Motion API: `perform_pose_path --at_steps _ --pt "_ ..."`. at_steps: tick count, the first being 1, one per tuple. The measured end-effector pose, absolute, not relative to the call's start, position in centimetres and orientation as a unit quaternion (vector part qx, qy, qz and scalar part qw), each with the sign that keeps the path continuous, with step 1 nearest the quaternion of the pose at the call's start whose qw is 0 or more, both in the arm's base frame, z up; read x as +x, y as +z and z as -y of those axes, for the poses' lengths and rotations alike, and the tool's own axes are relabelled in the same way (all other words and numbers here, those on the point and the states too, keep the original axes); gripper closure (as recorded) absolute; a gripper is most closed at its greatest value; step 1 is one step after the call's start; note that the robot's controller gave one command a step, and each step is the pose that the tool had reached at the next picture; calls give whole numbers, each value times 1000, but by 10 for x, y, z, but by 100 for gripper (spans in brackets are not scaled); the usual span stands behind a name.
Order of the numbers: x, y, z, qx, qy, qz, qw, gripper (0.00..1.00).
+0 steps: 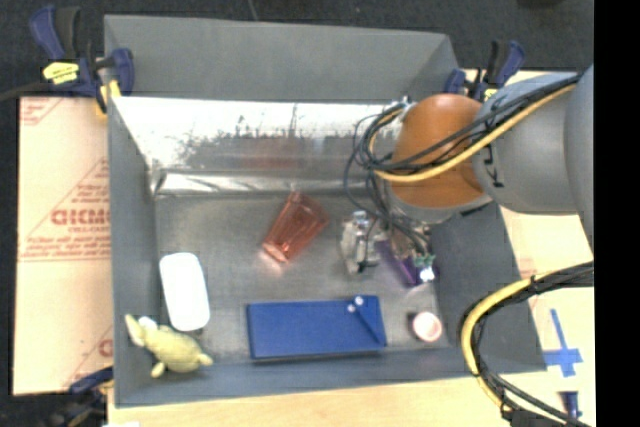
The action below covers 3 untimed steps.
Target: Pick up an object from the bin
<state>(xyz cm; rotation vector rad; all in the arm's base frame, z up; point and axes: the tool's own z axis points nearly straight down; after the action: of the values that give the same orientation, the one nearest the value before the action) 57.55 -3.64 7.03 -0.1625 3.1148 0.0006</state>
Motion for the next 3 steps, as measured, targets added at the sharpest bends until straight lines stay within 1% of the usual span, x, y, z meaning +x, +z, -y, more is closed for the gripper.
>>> perform_pose_path --at_steps 1,2,3 --pt "576 70 36 -51 0 -999 11 0" --pt "576 70 36 -51 0 -999 11 0" --pt "568 134 5 -55 1 -998 11 0"
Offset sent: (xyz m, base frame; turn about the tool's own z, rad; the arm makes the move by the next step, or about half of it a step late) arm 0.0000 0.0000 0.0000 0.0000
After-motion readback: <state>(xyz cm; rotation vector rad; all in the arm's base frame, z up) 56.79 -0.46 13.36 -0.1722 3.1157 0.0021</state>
